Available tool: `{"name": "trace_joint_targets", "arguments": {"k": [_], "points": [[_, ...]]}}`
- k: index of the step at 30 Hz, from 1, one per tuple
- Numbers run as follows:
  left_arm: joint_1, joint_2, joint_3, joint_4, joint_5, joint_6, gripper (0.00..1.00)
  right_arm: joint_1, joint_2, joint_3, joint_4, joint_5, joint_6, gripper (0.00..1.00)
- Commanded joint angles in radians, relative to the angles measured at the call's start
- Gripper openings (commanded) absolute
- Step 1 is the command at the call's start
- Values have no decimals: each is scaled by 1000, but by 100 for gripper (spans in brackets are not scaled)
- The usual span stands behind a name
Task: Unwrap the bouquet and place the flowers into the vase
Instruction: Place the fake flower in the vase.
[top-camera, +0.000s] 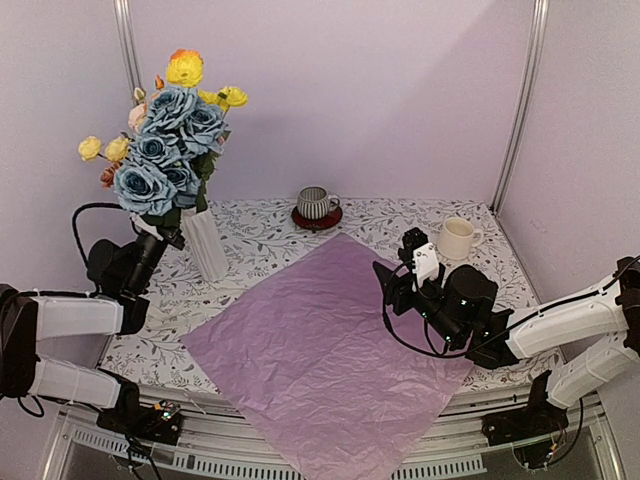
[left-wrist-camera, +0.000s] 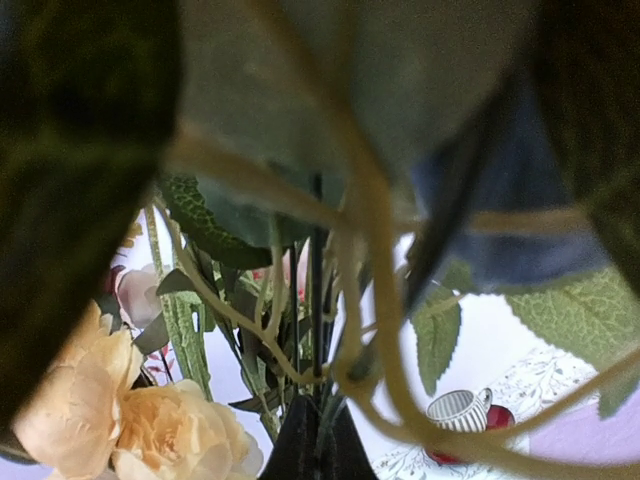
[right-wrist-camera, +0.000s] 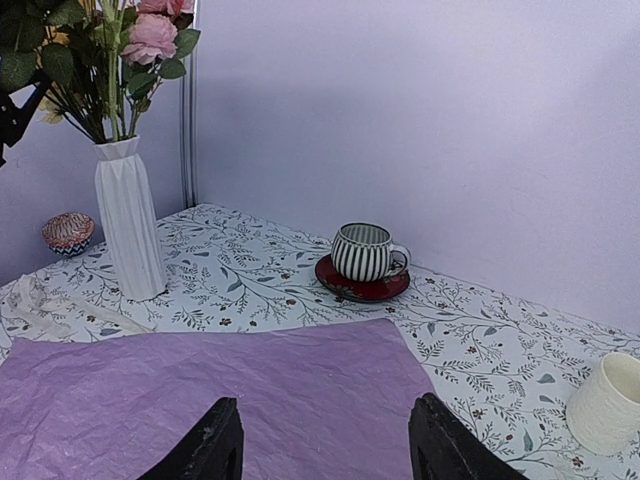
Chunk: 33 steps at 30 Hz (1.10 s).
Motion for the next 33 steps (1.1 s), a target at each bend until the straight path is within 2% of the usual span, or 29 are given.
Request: {"name": "trace_joint_targets", "arguments": {"k": [1,9,15,33], "points": [[10,30,-26,-70,-21,-63,0,-2,3,1,17,-1,0,59],[11,93,66,-166,-31,-54,0,-2,4,2,16,-2,-1,59],[11,157,111,-180,-42,-68,0,-2,3,2,13,-2,-2,59],[11,243,115,-203,-62,-148,0,-2,7,4,10,-3,-6,59]]}}
